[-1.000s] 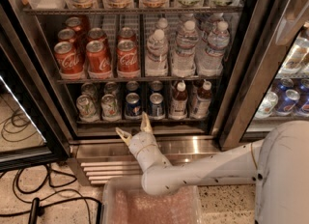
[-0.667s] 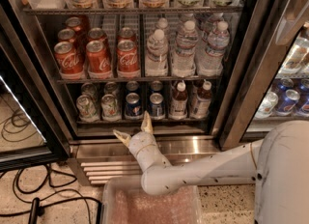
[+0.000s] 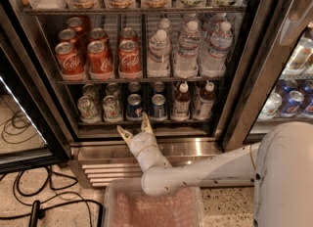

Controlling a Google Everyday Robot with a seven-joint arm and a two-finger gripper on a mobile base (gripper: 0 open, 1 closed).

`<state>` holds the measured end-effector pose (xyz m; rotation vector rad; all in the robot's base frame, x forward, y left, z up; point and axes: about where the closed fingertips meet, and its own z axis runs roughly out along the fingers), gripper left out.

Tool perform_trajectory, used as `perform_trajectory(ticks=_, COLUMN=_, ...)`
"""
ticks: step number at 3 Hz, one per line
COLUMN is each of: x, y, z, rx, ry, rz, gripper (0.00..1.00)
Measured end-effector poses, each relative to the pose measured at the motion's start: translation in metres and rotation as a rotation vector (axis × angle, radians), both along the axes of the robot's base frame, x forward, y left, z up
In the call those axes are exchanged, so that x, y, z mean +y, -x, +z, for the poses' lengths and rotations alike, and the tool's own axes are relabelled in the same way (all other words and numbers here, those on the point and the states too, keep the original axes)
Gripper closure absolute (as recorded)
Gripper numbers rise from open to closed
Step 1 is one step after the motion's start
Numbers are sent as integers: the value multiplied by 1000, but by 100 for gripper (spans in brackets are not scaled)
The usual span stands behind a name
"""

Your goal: Pick pepsi can from bottom shelf of fridge

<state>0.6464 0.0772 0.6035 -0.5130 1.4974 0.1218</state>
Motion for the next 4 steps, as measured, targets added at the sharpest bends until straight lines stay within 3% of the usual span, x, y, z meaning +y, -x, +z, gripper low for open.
perform_trajectory(ticks=1, x=0, y=-4, z=-2, rx=-10, ry=-17, rz=-15, gripper=48)
perform_trajectory(ticks=3, x=-1, y=-17, z=0, rx=-45, ry=-22, rz=-42, gripper=46)
perform_trajectory(ticks=4, x=-4, y=-29, z=3, rx=-69, ry=-19, rz=-60, gripper=38)
